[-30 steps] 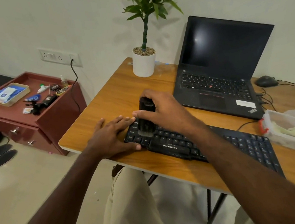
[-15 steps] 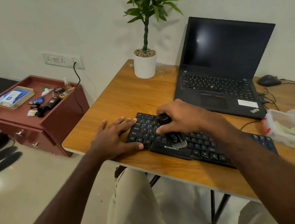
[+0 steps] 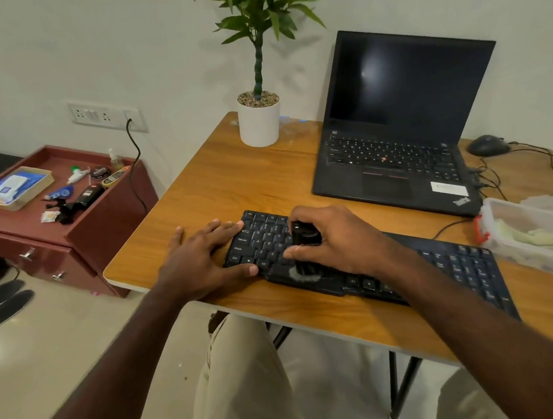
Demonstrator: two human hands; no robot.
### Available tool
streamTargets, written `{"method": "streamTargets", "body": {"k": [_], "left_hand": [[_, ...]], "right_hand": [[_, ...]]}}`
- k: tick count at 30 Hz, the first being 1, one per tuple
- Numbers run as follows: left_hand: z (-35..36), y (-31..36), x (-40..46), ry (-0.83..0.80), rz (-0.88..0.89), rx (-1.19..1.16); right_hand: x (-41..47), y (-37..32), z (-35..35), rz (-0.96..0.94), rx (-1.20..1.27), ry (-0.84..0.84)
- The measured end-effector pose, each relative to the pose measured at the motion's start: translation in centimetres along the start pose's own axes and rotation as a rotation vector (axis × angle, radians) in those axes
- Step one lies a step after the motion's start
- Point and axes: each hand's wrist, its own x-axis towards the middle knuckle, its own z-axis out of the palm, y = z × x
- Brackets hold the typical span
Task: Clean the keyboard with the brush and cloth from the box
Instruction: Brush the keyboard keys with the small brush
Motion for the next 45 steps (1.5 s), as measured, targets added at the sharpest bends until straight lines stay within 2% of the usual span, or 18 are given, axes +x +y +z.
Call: {"method": "streamTargets", "body": {"k": [7, 9, 12, 14, 16, 19, 27, 28, 31, 33, 37, 43, 45], "left_hand": [[-0.3, 0.3, 0.0, -0.031, -0.015, 0.009], [-0.3, 0.3, 0.0, -0.034, -0.019, 0.012], [-0.3, 0.3, 0.0, -0.028, -0.016, 0.01], [-0.4, 0.5, -0.1, -0.024, -0.016, 0.011], [-0.5, 0.7, -0.3, -0.021, -0.018, 0.013], [-0.4, 0.6, -0.3, -0.007, -0.012, 0.008], [-0.4, 0.5, -0.3, -0.015, -0.009, 0.02], [-0.4, 0.6, -0.4, -0.02, -0.012, 0.02], [-0.5, 0.7, -0.4, -0.025, -0.018, 0.02], [-0.4, 0.7, -0.4, -0.022, -0.02, 0.018], [-0.4, 0.7, -0.4, -0.02, -0.016, 0.015], [-0.6, 0.7, -0.3, -0.019, -0.017, 0.015], [-0.6, 0.8, -0.3, -0.018, -0.022, 0.021]], "right_hand": [[-0.1, 1.0, -3.1, 0.107, -0.237, -0.193], [0.2, 0.5, -3.4, 0.12, -0.213, -0.113], [0.7, -1.3, -1.9, 0.094, -0.113, 0.153], [1.0, -2.6, 0.0, 0.057, -0.085, 0.225], [1.1, -2.8, 1.6, 0.03, -0.104, 0.234], [0.4, -1.3, 1.6, 0.096, -0.104, 0.23], [-1.6, 1.0, -2.0, 0.124, -0.232, 0.062], [-1.5, 0.7, -2.2, 0.118, -0.236, 0.075], [-0.9, -0.5, -1.6, 0.078, -0.146, 0.269], [-0.2, -1.5, -0.2, 0.056, -0.069, 0.342], [0.6, -1.7, 2.3, 0.078, -0.056, 0.264], [-1.3, 0.9, -1.8, 0.146, -0.195, 0.029], [-1.2, 0.8, -2.6, 0.145, -0.198, 0.037]]}}
